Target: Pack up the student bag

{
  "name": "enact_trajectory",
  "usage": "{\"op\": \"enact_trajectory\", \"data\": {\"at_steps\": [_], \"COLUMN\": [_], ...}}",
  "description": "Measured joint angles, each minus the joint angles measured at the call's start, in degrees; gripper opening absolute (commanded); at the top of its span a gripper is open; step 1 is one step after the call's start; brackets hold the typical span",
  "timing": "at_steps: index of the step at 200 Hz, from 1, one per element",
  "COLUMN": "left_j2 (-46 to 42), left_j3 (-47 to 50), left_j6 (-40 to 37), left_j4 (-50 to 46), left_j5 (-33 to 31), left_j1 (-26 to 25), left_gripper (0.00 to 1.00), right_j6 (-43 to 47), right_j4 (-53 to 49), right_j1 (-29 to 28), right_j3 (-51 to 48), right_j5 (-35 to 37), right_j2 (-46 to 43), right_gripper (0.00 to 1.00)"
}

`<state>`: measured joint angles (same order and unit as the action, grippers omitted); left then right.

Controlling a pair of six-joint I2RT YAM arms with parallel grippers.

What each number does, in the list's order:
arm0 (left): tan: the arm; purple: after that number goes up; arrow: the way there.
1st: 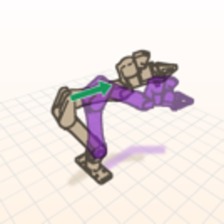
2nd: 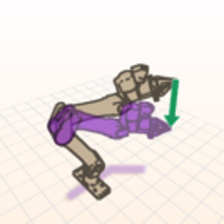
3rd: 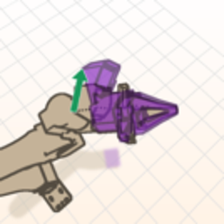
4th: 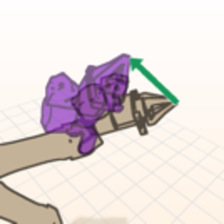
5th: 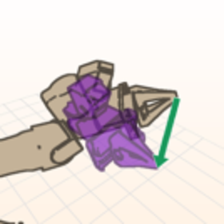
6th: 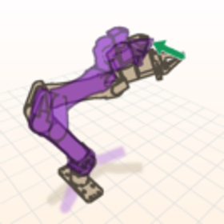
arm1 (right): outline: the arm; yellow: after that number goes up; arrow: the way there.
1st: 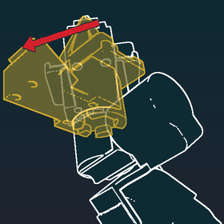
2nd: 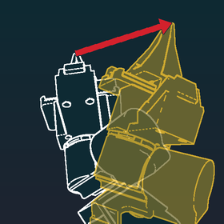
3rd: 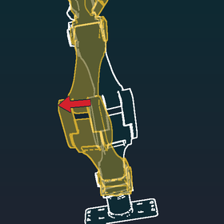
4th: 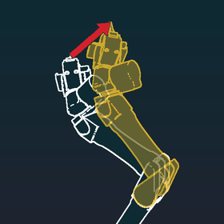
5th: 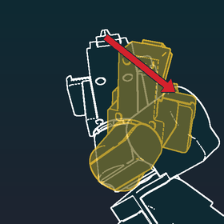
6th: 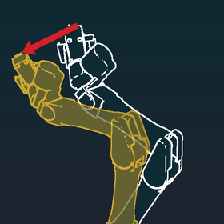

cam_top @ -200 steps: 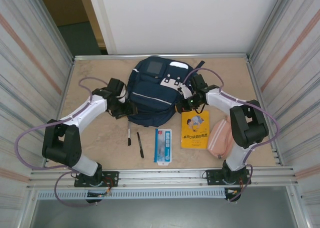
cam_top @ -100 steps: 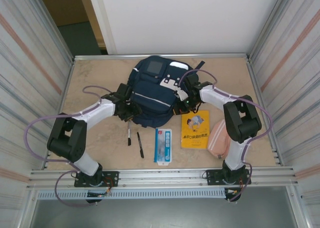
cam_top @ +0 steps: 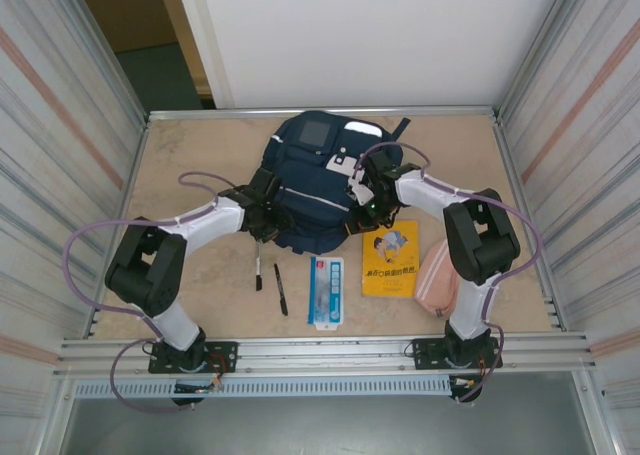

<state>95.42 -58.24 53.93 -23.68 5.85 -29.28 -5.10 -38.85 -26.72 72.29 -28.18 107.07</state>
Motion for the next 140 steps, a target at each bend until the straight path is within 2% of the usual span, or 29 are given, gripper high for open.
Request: {"op": "enact_trajectory", "data": {"at_steps": [46,105,140], "left_j2": [0.39,3.37,4.28], "left_j3": [-0.28,-2.64,-3.37], "left_j6": [1.49,1.95,2.05], "left_j4": [0.87,4.13,6.47], "left_j5": [-0.76,-1.51,-1.07], "left_j1": [0.07,0.59,0.09], "left_gripper": [0.41,0.41,0.43], "right_j6": [0.76,0.92,-0.50], "right_j4": [-2.89,-6.25,-5.53], "right_j1": [-1.92,-4.66,-6.29], "right_j3": [0.09,1.79,1.81], "right_j5": [-0.20,-3.78,-7.87], "right_j2": [0.00,0.55,1.40], "right_gripper": [0.11,0.15,0.22]}}
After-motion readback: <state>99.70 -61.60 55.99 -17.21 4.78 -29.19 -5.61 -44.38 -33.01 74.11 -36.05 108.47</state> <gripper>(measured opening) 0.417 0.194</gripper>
